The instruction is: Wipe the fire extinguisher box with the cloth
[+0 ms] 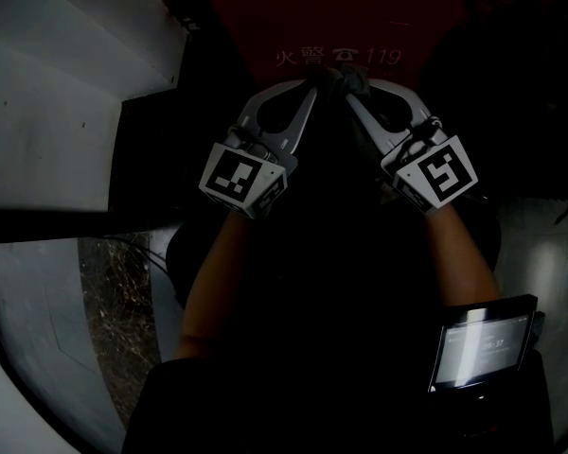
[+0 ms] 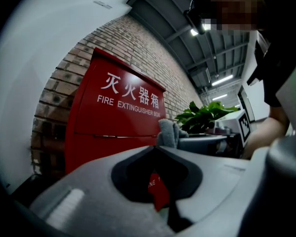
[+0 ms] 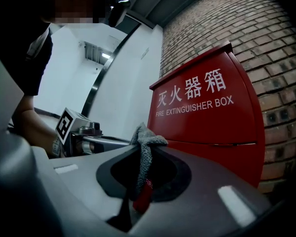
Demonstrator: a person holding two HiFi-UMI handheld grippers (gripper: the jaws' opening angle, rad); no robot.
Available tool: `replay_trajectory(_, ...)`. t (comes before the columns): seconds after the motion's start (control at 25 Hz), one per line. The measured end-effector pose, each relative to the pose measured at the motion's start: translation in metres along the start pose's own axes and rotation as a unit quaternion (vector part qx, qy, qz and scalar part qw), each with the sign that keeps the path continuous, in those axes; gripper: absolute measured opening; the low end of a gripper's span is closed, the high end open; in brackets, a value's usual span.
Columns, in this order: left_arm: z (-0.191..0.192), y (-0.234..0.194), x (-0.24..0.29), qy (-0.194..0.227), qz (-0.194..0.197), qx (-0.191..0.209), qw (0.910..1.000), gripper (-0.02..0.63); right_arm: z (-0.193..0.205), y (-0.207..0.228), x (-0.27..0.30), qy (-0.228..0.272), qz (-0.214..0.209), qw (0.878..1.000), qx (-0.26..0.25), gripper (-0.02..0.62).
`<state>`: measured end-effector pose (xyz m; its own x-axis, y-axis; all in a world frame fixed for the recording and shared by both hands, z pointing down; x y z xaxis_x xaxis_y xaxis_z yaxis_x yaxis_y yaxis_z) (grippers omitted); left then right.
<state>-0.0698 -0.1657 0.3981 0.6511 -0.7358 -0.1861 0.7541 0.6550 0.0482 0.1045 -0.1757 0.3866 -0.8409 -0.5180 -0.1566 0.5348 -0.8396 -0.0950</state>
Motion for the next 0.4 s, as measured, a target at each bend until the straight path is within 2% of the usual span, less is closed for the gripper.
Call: replay_trajectory(0.4, 0.0015, 0.0067, 0.0007, -0.007, 0.008, -0.008, 0.9999, 0.000, 0.0028, -0.0012, 0.0018, 0.023, 0.001, 1.000, 0.002, 0.034)
Point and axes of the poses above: the fingertips, and each gripper's own axes: x forward along the fingers, y to its right, z out of its underside, the point moved 9 cm from there along -x, backward along the fingers, and after that the axes turned 4 degrees about y, right-handed, at the moved point
